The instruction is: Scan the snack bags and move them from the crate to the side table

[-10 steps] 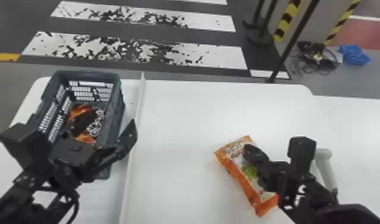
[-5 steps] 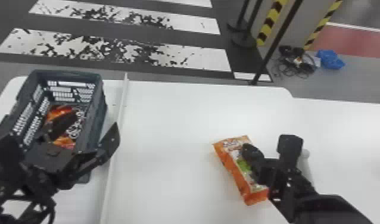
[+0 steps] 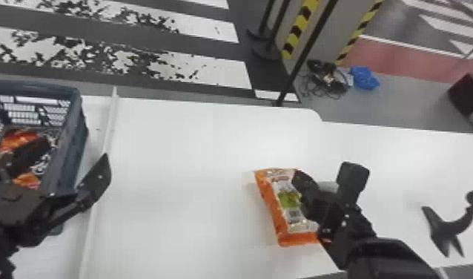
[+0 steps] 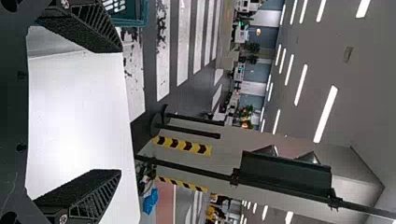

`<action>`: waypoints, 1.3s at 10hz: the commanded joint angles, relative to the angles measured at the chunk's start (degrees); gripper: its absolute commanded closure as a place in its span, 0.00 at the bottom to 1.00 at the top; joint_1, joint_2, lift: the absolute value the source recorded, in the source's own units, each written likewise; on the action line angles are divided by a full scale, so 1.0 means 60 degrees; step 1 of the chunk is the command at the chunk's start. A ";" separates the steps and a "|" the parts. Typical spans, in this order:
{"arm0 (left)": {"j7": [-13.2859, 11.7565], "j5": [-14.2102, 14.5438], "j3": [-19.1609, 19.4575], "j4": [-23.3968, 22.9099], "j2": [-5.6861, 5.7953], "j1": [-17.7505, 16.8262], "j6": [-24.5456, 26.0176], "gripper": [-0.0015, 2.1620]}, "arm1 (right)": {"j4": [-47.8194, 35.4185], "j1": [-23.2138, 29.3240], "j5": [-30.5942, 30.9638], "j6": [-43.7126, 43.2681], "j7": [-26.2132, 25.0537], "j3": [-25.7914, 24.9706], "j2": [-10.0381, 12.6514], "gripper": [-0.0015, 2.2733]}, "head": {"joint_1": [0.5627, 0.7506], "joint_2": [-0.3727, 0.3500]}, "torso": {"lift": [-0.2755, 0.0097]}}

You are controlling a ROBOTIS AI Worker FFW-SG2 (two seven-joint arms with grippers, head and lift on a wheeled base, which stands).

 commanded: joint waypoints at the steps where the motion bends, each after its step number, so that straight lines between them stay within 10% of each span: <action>1: 0.0014 -0.0013 -0.0038 -0.0001 -0.0001 0.0020 -0.0062 0.03 | -0.1124 0.0824 -0.0595 -0.0061 -0.0005 -0.0366 0.0182 0.99 | 0.70 0.06 | 0.66; 13: -0.0352 0.0588 0.0181 0.0629 0.0028 -0.0463 -0.0618 0.03 | -0.0509 0.1688 -0.0155 -0.0881 0.0068 0.0117 0.0914 0.99 | 0.70 0.08 | 0.66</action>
